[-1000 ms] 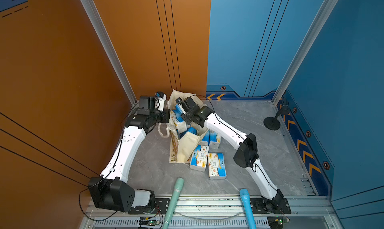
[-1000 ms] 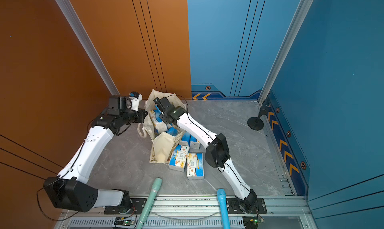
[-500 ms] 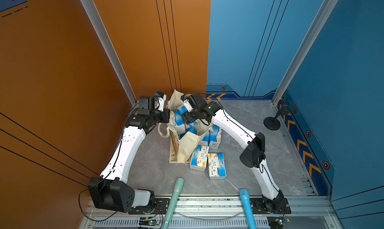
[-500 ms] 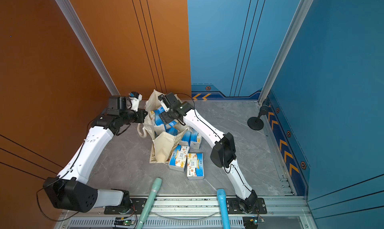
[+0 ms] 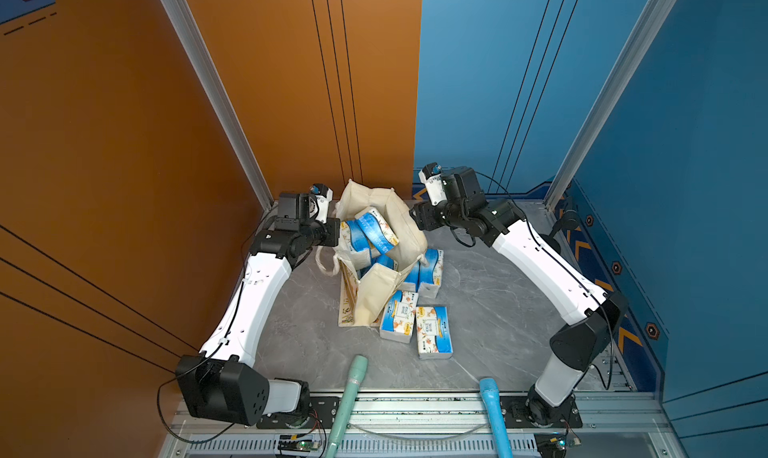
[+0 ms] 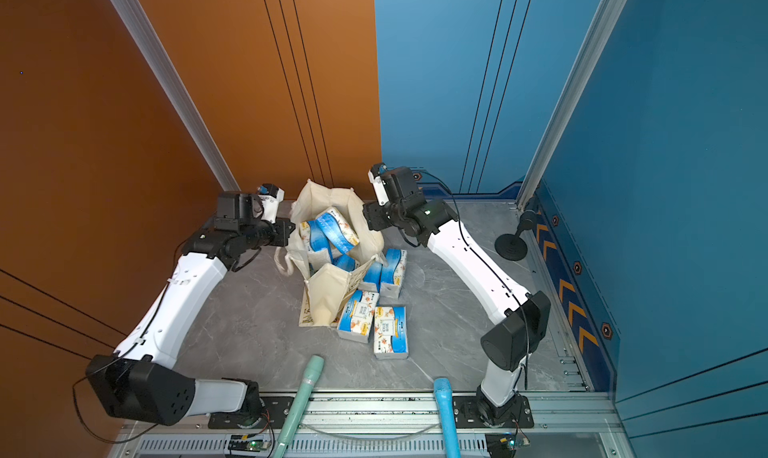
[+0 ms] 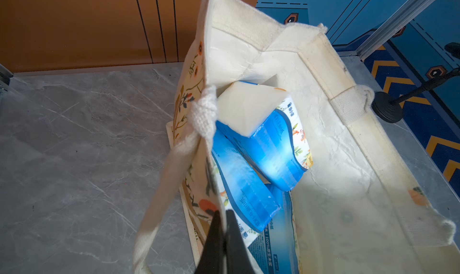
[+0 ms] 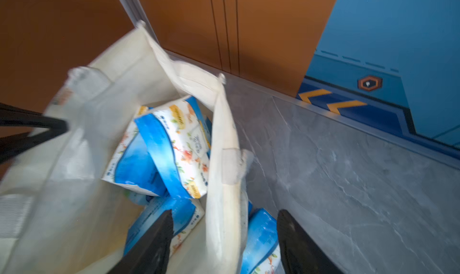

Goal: Put tissues into the canvas bag
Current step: Place the pack of facial tissues in the canvas bag, then adjust the canvas bag at the center of the board.

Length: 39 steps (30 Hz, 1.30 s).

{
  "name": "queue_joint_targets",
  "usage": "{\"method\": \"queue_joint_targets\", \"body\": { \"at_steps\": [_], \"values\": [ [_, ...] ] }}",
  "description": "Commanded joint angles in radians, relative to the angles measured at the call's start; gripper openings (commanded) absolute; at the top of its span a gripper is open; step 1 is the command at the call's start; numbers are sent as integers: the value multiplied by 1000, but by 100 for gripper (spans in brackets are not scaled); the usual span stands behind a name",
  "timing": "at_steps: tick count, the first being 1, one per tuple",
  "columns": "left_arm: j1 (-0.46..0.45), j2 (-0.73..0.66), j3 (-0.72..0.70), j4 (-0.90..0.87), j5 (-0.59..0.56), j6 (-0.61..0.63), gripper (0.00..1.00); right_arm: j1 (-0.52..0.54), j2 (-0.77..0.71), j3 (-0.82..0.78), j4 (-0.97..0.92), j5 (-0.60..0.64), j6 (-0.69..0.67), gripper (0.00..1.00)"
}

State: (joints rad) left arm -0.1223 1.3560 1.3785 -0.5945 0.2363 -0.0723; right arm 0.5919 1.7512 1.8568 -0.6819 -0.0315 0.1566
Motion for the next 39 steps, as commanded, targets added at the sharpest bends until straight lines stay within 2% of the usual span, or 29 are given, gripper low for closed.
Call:
{"method": "queue_joint_targets", "body": {
  "at_steps": [1, 7, 12, 21, 24, 25, 33, 39],
  "values": [
    [-2, -14, -16, -41, 19, -7, 0, -11, 7, -54, -22, -52, 55, 65],
    [-4, -23, -16, -50, 13, -9, 0, -28, 28, -109, -20, -81, 82, 64],
    [-3, -26, -16, -54, 12, -8, 0, -32, 62, -110, -6, -192, 101, 58],
    [-2, -8, -9, -59, 30, -13, 0, -21, 79, -114, -1, -264, 126, 23],
    [1, 0, 12, -81, 16, -18, 0, 2, 61, -101, -2, -255, 121, 3],
    [4, 2, 19, -87, 8, -19, 0, 13, 52, -93, -2, -249, 119, 0],
    [12, 1, 86, -105, -5, -37, 0, 169, 19, 46, -1, -232, 82, 0],
    [4, -22, 166, -105, 71, -56, 0, 250, -8, 114, 29, -209, 57, 0]
  ]
}}
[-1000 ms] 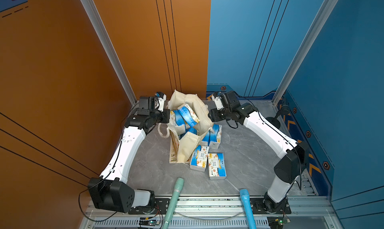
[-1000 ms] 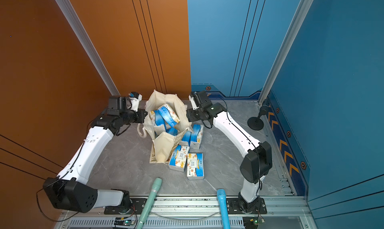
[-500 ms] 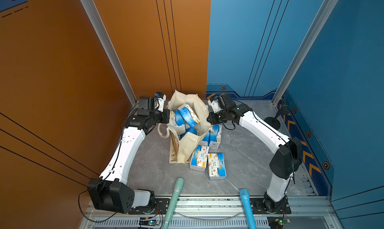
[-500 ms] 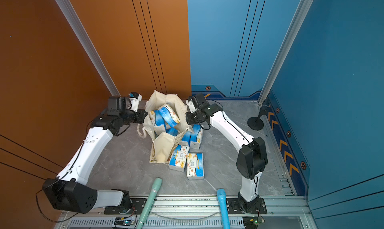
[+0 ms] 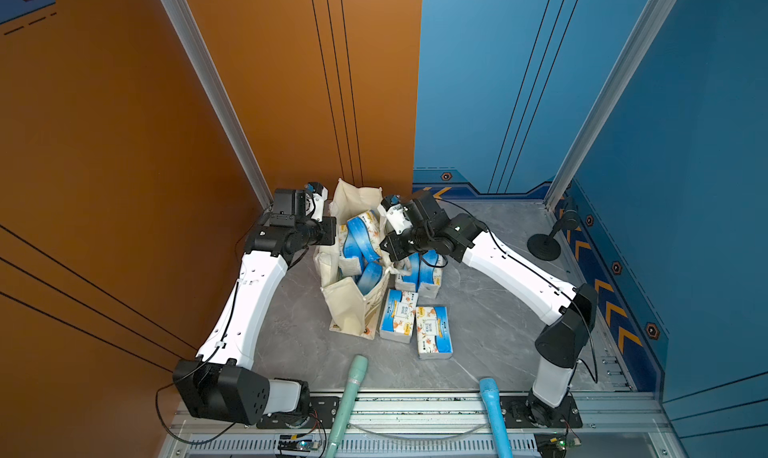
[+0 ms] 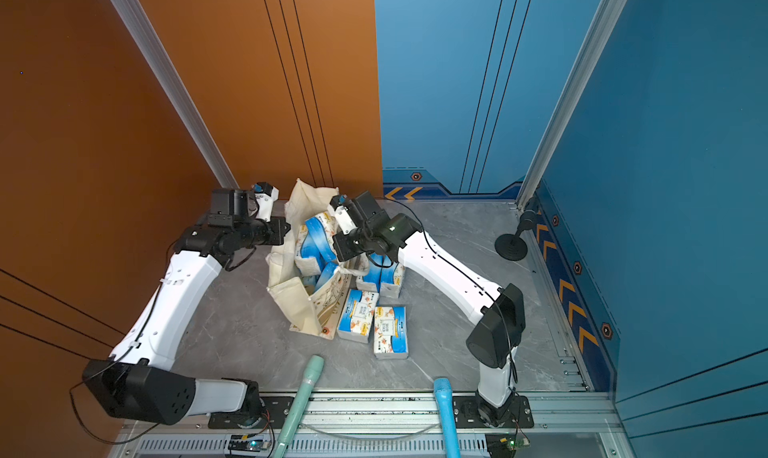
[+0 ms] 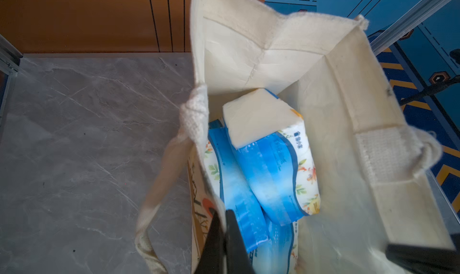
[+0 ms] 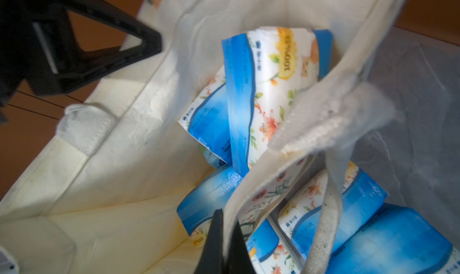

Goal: Put tissues into the canvas bag
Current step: Adjust the canvas bag at the center of the board.

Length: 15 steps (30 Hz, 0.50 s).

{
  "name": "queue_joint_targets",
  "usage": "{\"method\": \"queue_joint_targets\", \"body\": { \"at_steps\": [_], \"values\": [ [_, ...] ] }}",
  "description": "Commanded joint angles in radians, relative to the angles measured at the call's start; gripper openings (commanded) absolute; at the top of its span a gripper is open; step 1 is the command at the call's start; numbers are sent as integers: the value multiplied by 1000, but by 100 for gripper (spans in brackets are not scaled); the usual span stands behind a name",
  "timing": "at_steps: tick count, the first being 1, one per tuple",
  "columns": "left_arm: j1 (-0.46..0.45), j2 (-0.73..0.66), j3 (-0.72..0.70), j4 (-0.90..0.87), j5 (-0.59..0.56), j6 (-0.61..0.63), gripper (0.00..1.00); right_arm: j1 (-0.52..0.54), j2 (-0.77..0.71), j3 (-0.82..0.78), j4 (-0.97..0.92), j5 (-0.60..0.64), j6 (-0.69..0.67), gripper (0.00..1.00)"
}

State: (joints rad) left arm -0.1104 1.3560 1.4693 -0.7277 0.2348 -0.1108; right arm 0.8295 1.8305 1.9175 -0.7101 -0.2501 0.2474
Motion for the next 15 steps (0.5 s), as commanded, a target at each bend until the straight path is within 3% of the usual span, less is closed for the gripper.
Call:
{"method": "queue_joint_targets", "body": {
  "at_steps": [1, 7, 11, 13, 15],
  "values": [
    [-9, -29, 87, 28, 81, -17, 0, 14, -104, 44, 73, 24, -34, 0],
    [32, -7, 149, -52, -77, 44, 0, -12, -194, -46, 110, 203, -43, 0],
    [43, -20, 102, -10, -169, 47, 0, -35, -237, -111, 125, 313, -48, 0],
    [60, -26, 66, 34, -157, 30, 0, -55, -240, -152, 135, 366, -47, 0],
    [54, -24, 50, 55, -142, 22, 0, -75, -218, -163, 135, 340, -33, 0]
  ]
}}
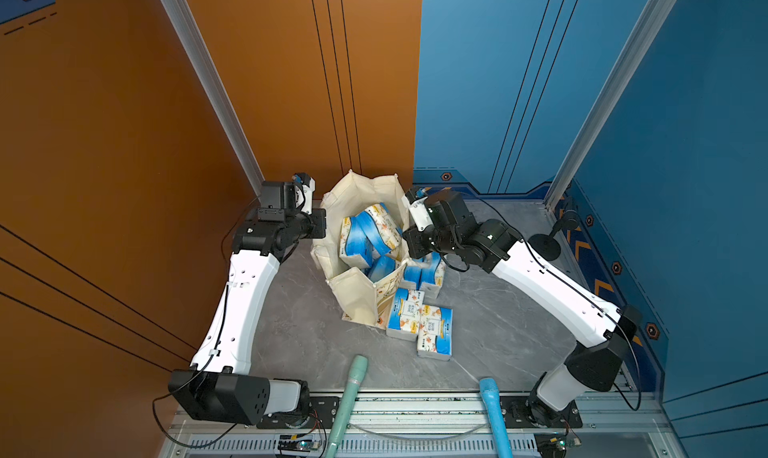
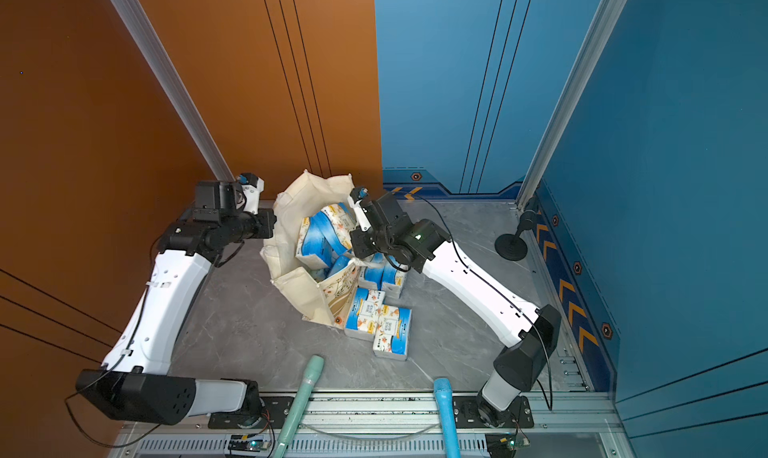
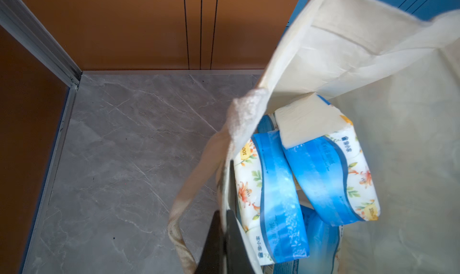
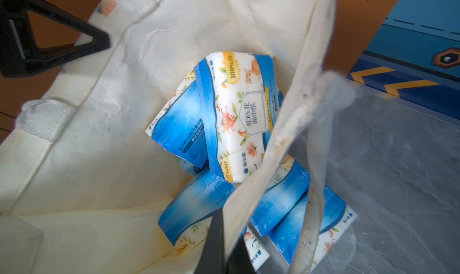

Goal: Put tissues into the canvas bag
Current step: Adjust the canvas bag at the center of the board.

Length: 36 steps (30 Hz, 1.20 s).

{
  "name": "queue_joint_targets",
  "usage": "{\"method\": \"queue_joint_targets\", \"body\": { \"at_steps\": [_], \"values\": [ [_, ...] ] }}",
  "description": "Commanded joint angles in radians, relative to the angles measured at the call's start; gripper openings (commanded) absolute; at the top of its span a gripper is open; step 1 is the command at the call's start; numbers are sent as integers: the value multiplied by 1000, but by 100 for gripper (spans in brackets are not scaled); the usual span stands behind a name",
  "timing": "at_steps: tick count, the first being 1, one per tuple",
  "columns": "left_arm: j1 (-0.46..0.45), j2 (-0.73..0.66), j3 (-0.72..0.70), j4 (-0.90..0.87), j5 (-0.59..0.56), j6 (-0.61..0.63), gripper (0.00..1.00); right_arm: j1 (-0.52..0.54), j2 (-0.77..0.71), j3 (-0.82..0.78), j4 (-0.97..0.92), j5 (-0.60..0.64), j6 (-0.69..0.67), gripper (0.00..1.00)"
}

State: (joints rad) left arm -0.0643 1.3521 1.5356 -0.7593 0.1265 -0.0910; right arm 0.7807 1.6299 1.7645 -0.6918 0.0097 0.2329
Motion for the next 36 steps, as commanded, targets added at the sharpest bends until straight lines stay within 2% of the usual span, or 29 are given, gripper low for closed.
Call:
{"method": "queue_joint_targets", "body": {
  "at_steps": [1, 5, 13, 20, 24, 27, 29, 30, 32, 34, 36],
  "values": [
    [-3, -15, -18, 89, -49, 2, 0, -31, -2, -11, 115, 61, -8, 0],
    [-20, -3, -31, 98, -132, 24, 0, -23, 62, 15, 98, 36, -7, 0],
    [-20, 38, -25, 90, -3, 4, 0, -27, 137, 74, 98, -28, 8, 0],
    [-19, 95, -9, 93, 59, 17, 0, -23, 169, 90, 97, -74, 16, 2],
    [-20, 86, -36, 127, 96, 43, 0, -36, 142, 62, 97, -68, 8, 14],
    [-20, 60, -83, 170, 118, 52, 0, -60, 90, 38, 97, -67, 16, 29],
    [-22, 50, -101, 173, 117, 61, 0, -71, 38, -22, 97, -58, 22, 43],
    [-22, 47, -107, 173, 111, 65, 0, -72, 6, -52, 98, -49, 23, 47],
    [-22, 41, -115, 173, 107, 68, 0, -72, -71, -113, 97, -17, 27, 54],
    [-22, 34, -118, 175, 105, 69, 0, -72, -148, -190, 94, 17, 45, 57],
    [-24, 21, -124, 178, 102, 75, 0, -121, -221, -284, 72, 23, 83, 60]
  ]
}}
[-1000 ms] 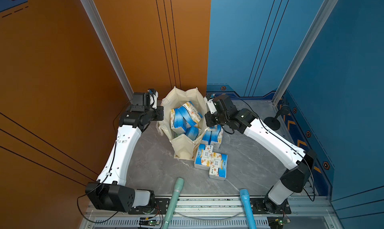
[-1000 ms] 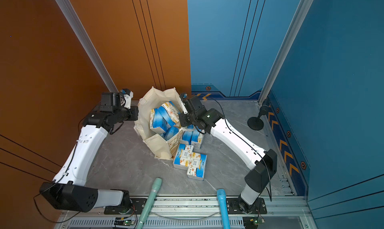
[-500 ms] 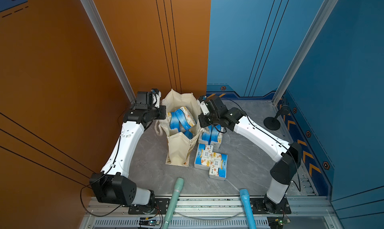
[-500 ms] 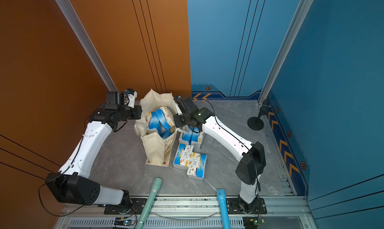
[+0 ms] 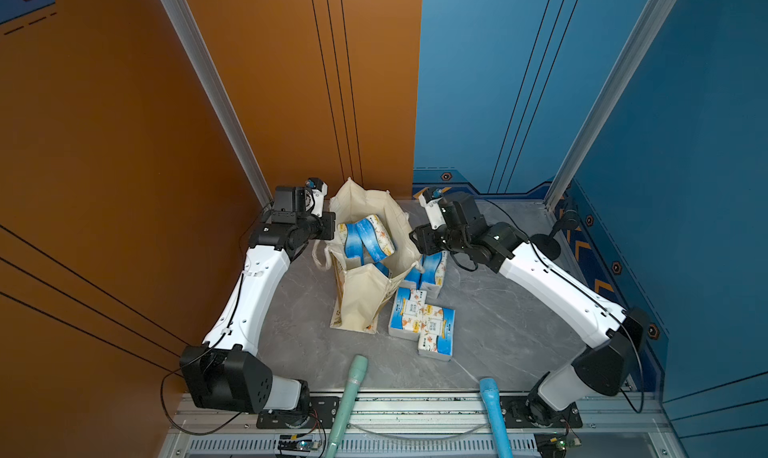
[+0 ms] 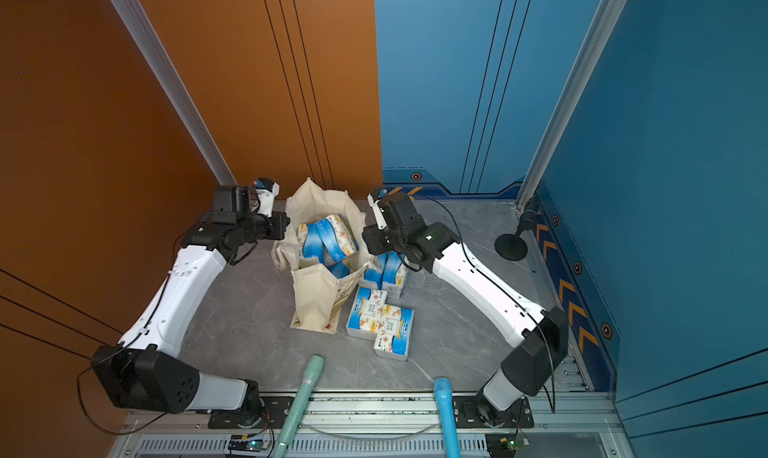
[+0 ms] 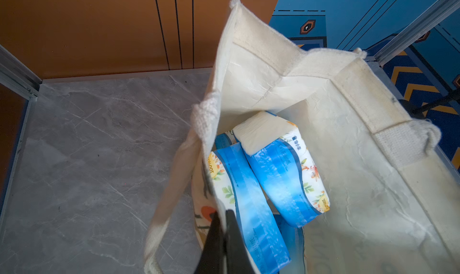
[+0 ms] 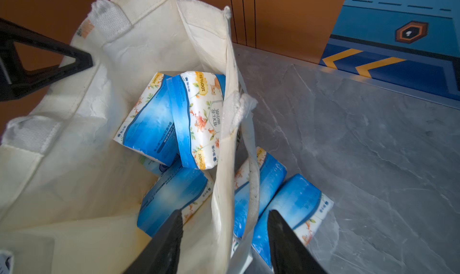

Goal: Put tissues into the canvas bag
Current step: Adjust the canvas bag at the center of the board, then pick up the pack of facial tissues from the center of the board.

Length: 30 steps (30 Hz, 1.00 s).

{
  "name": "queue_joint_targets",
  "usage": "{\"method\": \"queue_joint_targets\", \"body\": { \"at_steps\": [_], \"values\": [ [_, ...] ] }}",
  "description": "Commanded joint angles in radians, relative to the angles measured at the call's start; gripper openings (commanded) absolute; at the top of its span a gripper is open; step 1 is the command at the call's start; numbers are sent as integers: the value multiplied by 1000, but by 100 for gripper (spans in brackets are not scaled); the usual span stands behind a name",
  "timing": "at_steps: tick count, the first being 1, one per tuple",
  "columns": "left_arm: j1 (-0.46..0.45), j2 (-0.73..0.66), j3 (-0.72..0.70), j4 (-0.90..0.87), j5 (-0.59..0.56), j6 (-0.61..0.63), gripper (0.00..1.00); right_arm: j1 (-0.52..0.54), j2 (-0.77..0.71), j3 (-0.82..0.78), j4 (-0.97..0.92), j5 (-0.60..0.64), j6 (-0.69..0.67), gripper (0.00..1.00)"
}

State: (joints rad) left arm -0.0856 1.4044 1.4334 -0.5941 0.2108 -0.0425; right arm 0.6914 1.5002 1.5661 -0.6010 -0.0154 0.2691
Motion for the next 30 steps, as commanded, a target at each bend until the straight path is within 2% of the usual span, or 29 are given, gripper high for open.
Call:
{"method": "queue_joint_targets", "body": {
  "at_steps": [1, 7, 9, 12, 15, 22, 30],
  "values": [
    [-4, -38, -28, 18, 17, 29, 0, -40, -116, -120, -36, 46, 61, 62],
    [-19, -107, -106, 108, 5, 35, 0, -44, -187, -361, -142, 36, 168, 73],
    [-25, -124, -125, 124, -1, 36, 0, -24, -199, -425, -161, 31, 218, 79],
    [-37, -137, -142, 132, -18, 47, 0, 41, -215, -498, -164, 33, 291, 83],
    [-37, -135, -150, 141, -20, 46, 0, 96, -219, -545, -162, 34, 357, 84],
    [-38, -99, -147, 140, 12, 36, 0, 215, -178, -608, -142, 31, 463, 100],
    [-39, -96, -148, 137, 13, 38, 0, 237, -89, -633, -52, 7, 511, 100]
  ]
}}
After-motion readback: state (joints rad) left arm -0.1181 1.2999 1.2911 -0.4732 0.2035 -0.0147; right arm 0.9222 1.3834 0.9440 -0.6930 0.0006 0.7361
